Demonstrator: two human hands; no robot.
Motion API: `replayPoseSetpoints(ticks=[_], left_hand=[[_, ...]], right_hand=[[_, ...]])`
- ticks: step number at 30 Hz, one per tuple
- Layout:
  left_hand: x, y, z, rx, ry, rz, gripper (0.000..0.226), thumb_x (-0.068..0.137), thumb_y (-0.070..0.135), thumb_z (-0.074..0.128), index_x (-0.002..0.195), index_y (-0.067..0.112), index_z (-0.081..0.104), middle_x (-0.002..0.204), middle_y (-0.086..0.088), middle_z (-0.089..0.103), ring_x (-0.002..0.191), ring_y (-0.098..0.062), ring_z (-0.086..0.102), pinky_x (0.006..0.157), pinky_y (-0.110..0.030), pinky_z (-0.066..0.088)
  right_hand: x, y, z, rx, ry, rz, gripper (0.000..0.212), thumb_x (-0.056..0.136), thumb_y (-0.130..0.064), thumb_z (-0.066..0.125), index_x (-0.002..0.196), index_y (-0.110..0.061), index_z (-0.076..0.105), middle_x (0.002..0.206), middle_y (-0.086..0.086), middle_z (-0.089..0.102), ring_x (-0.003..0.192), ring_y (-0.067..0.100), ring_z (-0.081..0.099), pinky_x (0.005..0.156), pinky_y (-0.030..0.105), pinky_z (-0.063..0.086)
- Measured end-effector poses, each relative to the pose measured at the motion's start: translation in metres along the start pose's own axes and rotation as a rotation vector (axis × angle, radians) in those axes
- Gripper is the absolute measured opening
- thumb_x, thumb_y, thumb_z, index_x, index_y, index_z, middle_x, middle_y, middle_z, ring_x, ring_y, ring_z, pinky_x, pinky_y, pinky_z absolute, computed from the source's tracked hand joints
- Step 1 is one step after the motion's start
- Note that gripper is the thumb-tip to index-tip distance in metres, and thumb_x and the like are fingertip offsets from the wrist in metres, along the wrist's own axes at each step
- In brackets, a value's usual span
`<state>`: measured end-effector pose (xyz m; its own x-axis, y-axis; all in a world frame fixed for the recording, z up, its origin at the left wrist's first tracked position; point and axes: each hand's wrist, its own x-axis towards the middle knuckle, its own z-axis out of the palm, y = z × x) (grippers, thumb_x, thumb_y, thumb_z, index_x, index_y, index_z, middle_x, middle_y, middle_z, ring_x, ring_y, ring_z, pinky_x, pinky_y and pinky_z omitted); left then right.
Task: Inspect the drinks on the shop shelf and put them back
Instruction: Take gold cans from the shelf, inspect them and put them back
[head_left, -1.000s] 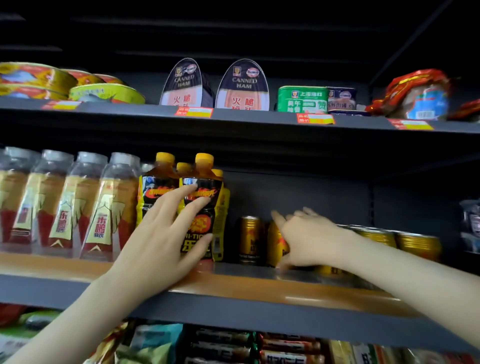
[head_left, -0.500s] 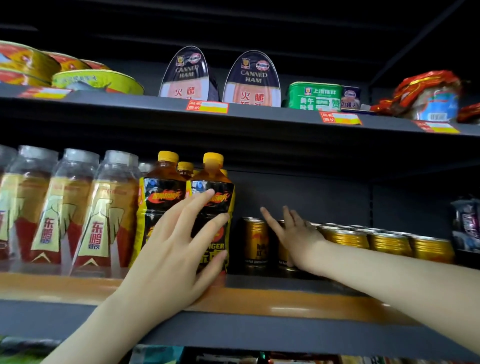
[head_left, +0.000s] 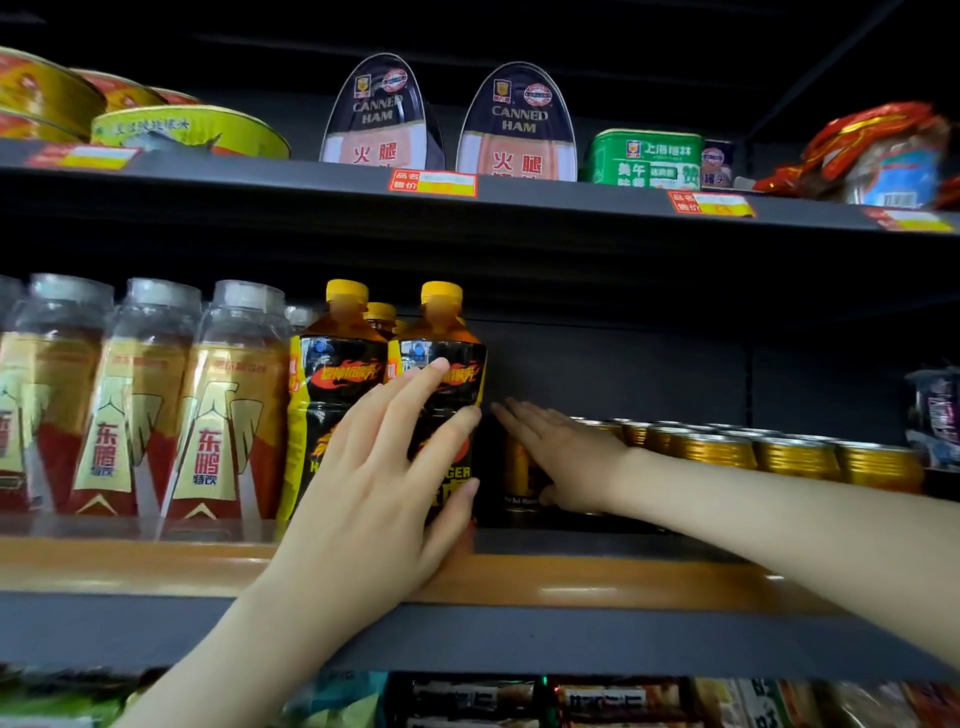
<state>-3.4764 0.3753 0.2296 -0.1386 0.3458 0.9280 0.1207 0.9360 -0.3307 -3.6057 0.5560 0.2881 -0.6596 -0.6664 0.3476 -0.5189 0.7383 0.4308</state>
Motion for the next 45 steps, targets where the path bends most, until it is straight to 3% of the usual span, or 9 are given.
replayPoseSetpoints(ticks=[4,8,14,18,22,25,31,40,45], left_hand=[[0.000,0.001,0.000,0.006,0.006,0.001,0.045,0.093,0.036,0.046,0.128,0.010,0.059,0.146,-0.019,0.040,0.131,-0.038,0.041,0.107,-0.046,0.035],[0.000,0.001,-0.001,0.017,0.007,0.002,0.045,0.093,0.035,0.047,0.127,0.009,0.060,0.145,-0.021,0.041,0.130,-0.039,0.042,0.106,-0.048,0.036],[0.002,0.003,-0.002,0.031,-0.002,0.013,0.044,0.094,0.033,0.046,0.126,0.007,0.060,0.144,-0.024,0.041,0.129,-0.042,0.043,0.104,-0.051,0.039],[0.003,0.002,-0.002,0.035,-0.005,0.019,0.044,0.093,0.032,0.047,0.126,0.006,0.060,0.143,-0.024,0.041,0.128,-0.042,0.044,0.104,-0.052,0.042],[0.003,0.003,-0.002,0.044,-0.004,0.021,0.043,0.093,0.032,0.047,0.126,0.007,0.060,0.143,-0.024,0.042,0.129,-0.041,0.043,0.103,-0.051,0.042],[0.002,0.003,-0.001,0.048,0.002,0.019,0.043,0.092,0.031,0.047,0.126,0.008,0.059,0.143,-0.024,0.042,0.130,-0.039,0.042,0.103,-0.051,0.043],[0.000,0.005,0.000,0.050,0.023,0.010,0.043,0.093,0.030,0.045,0.128,0.008,0.058,0.143,-0.023,0.042,0.131,-0.037,0.039,0.106,-0.052,0.041],[0.001,0.006,-0.002,0.072,0.027,0.020,0.043,0.093,0.029,0.045,0.127,0.006,0.059,0.142,-0.024,0.042,0.131,-0.037,0.036,0.108,-0.051,0.035],[0.002,0.005,-0.004,0.067,0.007,0.034,0.043,0.093,0.029,0.047,0.127,0.006,0.059,0.143,-0.025,0.042,0.131,-0.037,0.036,0.108,-0.052,0.036]], right_hand=[[-0.014,0.000,-0.012,-0.026,0.009,-0.013,0.094,0.091,-0.005,0.057,0.153,-0.025,-0.011,0.163,-0.002,-0.002,0.148,0.017,0.010,0.111,0.026,0.026],[-0.028,-0.001,-0.017,-0.147,0.071,-0.077,0.093,0.089,-0.014,0.062,0.154,-0.024,-0.003,0.162,-0.001,0.007,0.145,0.018,0.018,0.109,0.030,0.030],[-0.036,0.001,-0.017,-0.477,0.244,-0.288,0.077,0.072,-0.029,0.080,0.139,-0.015,0.044,0.138,0.013,0.042,0.120,0.027,0.042,0.097,0.039,0.035],[-0.024,0.007,-0.016,-0.476,0.145,-0.243,0.091,0.085,-0.035,0.067,0.154,-0.019,0.010,0.153,0.010,0.022,0.136,0.027,0.024,0.110,0.042,0.021],[-0.007,0.010,-0.020,-0.211,0.088,-0.047,0.105,0.084,-0.052,0.064,0.153,-0.023,-0.009,0.161,0.009,-0.004,0.148,0.027,-0.003,0.118,0.042,0.005],[0.005,0.005,-0.018,-0.041,-0.054,0.028,0.111,0.083,-0.050,0.068,0.151,-0.027,-0.017,0.161,0.012,-0.010,0.148,0.030,-0.005,0.119,0.040,0.005],[0.005,-0.001,-0.014,-0.018,-0.055,0.033,0.100,0.089,-0.028,0.067,0.153,-0.024,-0.010,0.161,0.008,0.011,0.144,0.030,0.022,0.109,0.036,0.033],[-0.019,-0.003,-0.017,-0.551,0.163,-0.275,0.079,0.088,-0.029,0.063,0.152,-0.015,0.018,0.157,0.014,0.015,0.144,0.029,0.015,0.120,0.051,0.007],[-0.017,-0.003,-0.018,-0.517,0.025,-0.297,0.078,0.089,-0.019,0.062,0.152,-0.021,0.015,0.154,0.014,0.018,0.138,0.032,0.022,0.117,0.045,0.019]])
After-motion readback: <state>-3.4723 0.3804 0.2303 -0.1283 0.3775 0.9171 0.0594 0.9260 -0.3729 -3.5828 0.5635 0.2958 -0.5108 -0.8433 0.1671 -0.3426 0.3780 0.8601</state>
